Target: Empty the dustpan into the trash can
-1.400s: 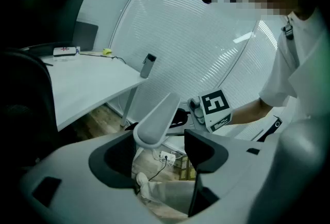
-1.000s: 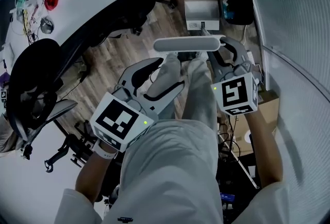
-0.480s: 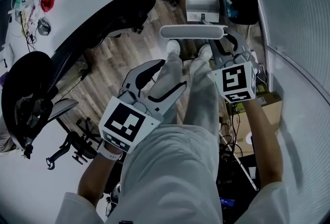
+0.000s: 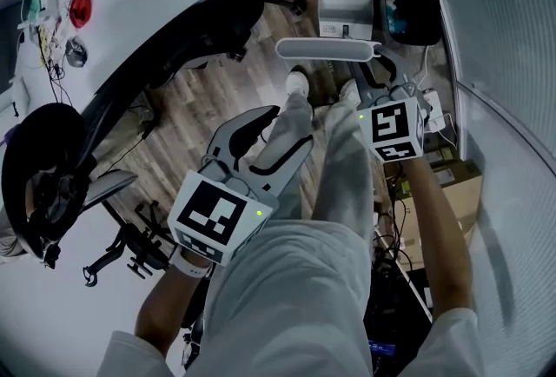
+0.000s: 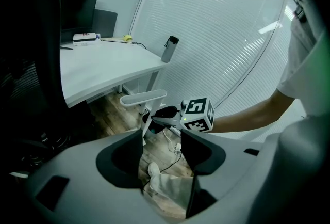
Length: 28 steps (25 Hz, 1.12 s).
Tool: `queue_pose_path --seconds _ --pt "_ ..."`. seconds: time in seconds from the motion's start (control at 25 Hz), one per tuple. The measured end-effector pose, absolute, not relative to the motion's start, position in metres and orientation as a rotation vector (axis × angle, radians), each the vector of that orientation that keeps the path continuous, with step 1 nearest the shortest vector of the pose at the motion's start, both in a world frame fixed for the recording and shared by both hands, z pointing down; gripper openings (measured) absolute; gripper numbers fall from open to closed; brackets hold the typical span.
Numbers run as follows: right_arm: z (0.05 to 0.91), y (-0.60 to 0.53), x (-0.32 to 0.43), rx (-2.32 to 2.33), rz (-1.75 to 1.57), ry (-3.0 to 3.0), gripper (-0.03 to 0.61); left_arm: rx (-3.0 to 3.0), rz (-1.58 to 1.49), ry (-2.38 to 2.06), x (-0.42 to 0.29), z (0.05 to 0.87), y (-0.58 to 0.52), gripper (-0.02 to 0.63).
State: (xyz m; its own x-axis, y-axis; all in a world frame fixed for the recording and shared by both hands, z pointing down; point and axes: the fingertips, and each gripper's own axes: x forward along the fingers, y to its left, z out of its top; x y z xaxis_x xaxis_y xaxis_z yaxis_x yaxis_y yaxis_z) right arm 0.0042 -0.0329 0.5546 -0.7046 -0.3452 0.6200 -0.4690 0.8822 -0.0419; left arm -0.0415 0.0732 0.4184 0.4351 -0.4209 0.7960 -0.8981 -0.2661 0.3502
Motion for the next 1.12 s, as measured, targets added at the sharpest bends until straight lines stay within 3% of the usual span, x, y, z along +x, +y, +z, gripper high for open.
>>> queue_pose_path --seconds 0.36,0.56,1.12 --pt "0.558 -0.036 0.002 0.620 0.225 -2.405 0.094 1.871 0.713 -1.131 -0.031 0.415 0.064 0.218" --pt "0.569 -0.019 -0.003 0.505 0.273 -2.357 0.223 1.870 0.707 -1.142 -0.026 0.409 0.064 0.218" --pt "0.544 0.000 0.008 0.473 0.376 -2.308 0.264 1.872 0.671 -1.179 -0.012 0.386 0.058 0.218"
